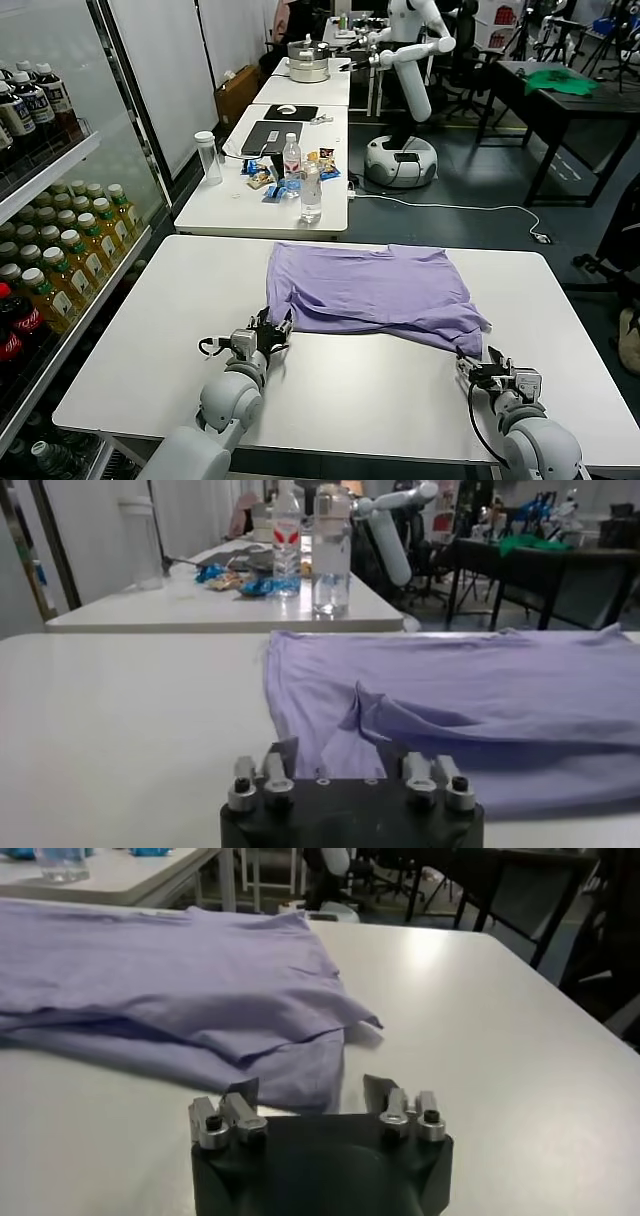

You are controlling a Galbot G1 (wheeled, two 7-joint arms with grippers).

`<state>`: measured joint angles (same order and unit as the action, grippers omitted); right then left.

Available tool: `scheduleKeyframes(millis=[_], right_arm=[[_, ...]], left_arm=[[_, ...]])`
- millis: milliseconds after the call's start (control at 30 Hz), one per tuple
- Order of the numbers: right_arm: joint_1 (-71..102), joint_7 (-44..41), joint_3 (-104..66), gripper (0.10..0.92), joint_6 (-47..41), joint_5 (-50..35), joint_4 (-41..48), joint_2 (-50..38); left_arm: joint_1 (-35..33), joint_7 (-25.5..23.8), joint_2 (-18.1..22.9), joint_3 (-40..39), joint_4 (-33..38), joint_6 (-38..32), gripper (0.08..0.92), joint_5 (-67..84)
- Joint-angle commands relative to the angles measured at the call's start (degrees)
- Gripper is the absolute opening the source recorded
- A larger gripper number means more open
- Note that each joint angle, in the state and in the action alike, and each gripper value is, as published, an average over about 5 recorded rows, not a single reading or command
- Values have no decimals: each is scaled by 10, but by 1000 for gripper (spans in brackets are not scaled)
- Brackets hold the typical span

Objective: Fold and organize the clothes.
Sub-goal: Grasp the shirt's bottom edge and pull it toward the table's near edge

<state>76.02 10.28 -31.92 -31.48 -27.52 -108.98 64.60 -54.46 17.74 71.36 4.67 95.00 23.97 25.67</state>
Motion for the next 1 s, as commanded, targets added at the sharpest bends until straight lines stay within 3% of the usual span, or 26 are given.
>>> scheduleKeyframes(millis=[33,333,467,1000], right_arm=[[-7,0,5,490,-4,-7,11,-1],[-3,-9,1,230,5,-3,1,-8],[10,-12,-5,135,12,2,-11,-12],[127,-31,-47,114,26,51,-107,-39]], left_arm=[[2,-2,2,-4,-19,-2,440,-16],[-8,-3,-1,-4,-9,-1,173,-17],[-21,-3,-6,2,9,-5,108,-14],[-130,4,-30,40,130,-20,107,8]])
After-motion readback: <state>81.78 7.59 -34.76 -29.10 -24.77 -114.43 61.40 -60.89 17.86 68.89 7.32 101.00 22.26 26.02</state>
